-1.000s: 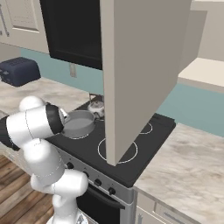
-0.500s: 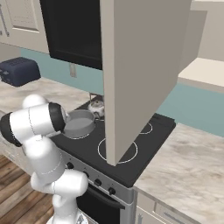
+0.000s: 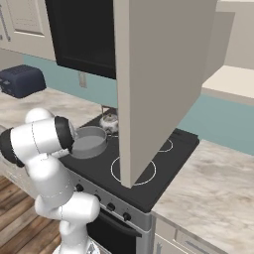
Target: Pick the kettle from the cabinet and place it on a stove burner. Then pick the pot from the counter and place it on another stove burner. Finally, turn both burners on.
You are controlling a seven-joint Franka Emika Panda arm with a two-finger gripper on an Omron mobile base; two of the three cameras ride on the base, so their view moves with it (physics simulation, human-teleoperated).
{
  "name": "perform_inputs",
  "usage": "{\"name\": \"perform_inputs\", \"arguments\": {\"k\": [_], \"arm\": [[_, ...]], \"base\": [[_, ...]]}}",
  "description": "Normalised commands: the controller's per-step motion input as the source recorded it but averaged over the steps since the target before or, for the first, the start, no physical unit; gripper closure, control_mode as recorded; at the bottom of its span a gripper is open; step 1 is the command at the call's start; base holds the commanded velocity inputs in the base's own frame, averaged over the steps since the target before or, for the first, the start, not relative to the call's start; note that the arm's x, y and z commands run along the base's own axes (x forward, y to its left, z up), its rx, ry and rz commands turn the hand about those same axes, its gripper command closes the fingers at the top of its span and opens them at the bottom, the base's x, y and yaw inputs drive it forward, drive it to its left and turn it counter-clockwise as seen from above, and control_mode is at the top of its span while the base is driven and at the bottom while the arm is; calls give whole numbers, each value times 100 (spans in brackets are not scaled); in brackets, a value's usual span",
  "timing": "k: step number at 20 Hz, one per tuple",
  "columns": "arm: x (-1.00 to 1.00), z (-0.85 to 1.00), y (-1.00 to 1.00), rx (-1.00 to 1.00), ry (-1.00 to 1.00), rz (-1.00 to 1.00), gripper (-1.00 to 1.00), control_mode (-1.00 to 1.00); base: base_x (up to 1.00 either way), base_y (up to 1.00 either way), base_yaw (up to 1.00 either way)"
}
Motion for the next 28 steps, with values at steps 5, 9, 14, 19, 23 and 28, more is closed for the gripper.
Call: {"name": "perform_inputs", "arguments": {"k": [5, 9, 14, 19, 23, 28], "arm": [[2, -8, 0, 0, -2, 0, -100, -100], [3, -6, 0, 0, -3, 0, -100, -100], [-4, 0, 0, 0, -7, 0, -100, -100], [-18, 10, 0, 0, -6, 0, -100, -100], [-13, 9, 0, 0, -3, 0, -100, -100], [-15, 27, 0, 0, -2, 0, -100, -100]], "base": [[0, 0, 0], [0, 0, 0], [0, 0, 0], [0, 0, 0], [0, 0, 0], [0, 0, 0]]}}
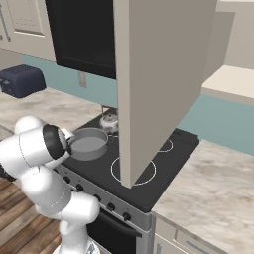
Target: Pick the kettle from the cabinet and place it on a stove burner. Then pick the pot from the counter and place it on another stove burner. Finally, turn both burners on.
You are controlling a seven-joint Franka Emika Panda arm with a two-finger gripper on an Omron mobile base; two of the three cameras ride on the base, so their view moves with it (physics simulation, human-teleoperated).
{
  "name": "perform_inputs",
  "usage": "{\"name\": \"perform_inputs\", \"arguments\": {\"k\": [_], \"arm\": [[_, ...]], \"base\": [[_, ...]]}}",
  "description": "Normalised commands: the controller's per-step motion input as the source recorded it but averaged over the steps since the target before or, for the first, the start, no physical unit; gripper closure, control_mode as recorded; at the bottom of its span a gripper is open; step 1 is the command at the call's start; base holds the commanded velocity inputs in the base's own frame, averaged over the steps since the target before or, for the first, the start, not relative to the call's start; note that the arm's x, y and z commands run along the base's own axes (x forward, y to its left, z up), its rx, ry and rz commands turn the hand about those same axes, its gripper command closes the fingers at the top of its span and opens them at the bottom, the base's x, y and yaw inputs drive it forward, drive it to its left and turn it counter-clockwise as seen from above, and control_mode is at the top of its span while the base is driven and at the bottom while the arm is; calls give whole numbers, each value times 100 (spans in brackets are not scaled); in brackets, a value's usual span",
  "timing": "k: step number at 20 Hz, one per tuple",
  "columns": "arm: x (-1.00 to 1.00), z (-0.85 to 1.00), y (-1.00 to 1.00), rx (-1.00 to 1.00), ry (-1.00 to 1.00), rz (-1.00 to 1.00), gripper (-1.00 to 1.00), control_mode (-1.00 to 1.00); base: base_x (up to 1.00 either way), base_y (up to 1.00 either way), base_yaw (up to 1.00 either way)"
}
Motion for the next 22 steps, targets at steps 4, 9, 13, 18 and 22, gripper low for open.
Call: {"name": "perform_inputs", "arguments": {"k": [4, 9, 13, 18, 22], "arm": [[-5, 46, 0, 0, 0, 0, -100, -100], [-2, 74, 2, 8, 13, 1, -100, -100], [0, 83, 3, 8, 17, 3, -100, -100], [0, 94, 10, 3, 10, 3, -100, -100], [0, 100, 14, 0, 6, 1, -100, -100]], "base": [[0, 0, 0], [0, 0, 0], [0, 0, 0], [0, 0, 0], [0, 0, 0]]}}
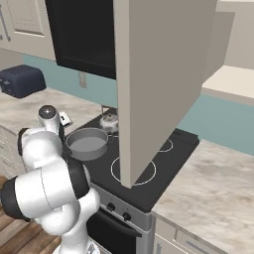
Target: Pick the kettle from the cabinet and place it on a stove burner. Then pick the pot from the counter and place it on another stove burner. Finally, turn both burners on.
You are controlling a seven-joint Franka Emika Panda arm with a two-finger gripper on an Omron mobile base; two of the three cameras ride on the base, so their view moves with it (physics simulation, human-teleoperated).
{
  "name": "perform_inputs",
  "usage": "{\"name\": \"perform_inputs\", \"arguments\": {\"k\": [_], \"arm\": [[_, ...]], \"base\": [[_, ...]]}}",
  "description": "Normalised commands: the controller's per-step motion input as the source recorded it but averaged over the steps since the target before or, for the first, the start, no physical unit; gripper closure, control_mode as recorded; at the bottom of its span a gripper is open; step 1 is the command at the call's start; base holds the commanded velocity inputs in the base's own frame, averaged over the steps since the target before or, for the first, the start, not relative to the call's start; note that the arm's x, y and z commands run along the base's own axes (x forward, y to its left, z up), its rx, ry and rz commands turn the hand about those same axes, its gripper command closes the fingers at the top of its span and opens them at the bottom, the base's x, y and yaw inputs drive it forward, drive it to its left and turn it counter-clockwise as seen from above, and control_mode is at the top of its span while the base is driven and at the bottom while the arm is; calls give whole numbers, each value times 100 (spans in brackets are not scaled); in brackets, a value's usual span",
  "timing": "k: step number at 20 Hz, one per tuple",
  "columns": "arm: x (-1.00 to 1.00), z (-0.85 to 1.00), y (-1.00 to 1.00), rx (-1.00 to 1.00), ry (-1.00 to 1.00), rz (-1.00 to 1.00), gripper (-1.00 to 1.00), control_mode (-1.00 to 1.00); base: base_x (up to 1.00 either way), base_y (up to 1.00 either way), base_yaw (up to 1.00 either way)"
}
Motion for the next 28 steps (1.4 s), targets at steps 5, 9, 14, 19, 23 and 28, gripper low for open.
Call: {"name": "perform_inputs", "arguments": {"k": [5, 9, 14, 19, 23, 28], "arm": [[-20, 93, 17, 0, 3, 0, -100, -100], [-43, 74, 19, -1, 0, 0, -100, -100], [-50, 51, 19, -3, 0, 0, -100, -100], [-60, 34, 17, -5, 0, 1, -100, -100], [-43, 14, 15, -7, 0, 5, -100, -100], [-35, -6, 9, -8, 0, 6, -100, -100]], "base": [[0, 0, 0], [0, 0, 0], [0, 0, 0], [0, 0, 0], [0, 0, 0], [0, 0, 0]]}}
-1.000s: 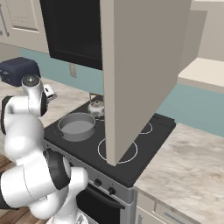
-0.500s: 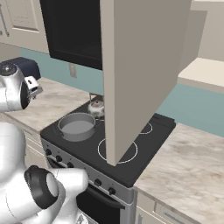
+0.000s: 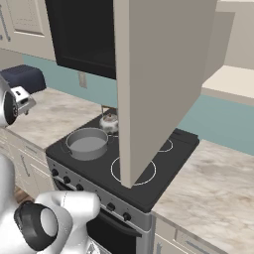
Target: Pick the kettle from the cabinet and place it on a stove burner. Then pick the pot from the counter and place it on another stove burner. Finally, turn both burners on.
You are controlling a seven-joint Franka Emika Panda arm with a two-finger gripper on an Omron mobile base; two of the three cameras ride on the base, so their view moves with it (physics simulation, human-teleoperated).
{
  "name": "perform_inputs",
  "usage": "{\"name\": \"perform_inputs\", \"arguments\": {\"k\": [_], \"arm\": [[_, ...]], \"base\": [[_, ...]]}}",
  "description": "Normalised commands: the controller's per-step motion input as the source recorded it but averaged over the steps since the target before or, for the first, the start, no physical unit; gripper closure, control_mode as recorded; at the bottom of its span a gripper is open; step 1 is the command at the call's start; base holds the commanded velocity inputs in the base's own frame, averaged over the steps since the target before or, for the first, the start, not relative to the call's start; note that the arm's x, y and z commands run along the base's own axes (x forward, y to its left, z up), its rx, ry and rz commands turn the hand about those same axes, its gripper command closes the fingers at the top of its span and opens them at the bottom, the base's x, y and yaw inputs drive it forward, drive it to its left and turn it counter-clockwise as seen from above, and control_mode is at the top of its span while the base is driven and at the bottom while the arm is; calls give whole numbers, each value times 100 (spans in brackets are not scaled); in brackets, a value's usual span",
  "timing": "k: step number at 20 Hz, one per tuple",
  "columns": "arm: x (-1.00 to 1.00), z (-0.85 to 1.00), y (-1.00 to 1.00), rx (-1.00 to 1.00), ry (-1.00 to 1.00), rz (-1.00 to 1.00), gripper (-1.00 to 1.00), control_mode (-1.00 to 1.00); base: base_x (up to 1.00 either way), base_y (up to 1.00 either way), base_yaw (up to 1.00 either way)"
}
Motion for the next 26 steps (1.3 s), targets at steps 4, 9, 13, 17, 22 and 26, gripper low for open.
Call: {"name": "perform_inputs", "arguments": {"k": [4, 9, 13, 17, 22, 26], "arm": [[-33, -20, 0, -9, -2, 3, -100, -100], [-12, -28, 0, -11, -1, 4, -100, -100], [-23, -25, 0, -6, -1, 4, -100, -100], [-29, -18, 0, -4, -2, 5, -100, -100], [-38, -13, 3, -6, -4, 6, -100, -100], [-35, -11, 8, -9, -2, 6, -100, -100]], "base": [[0, 0, 0], [0, 0, 0], [0, 0, 0], [0, 0, 0], [0, 0, 0], [0, 0, 0]]}}
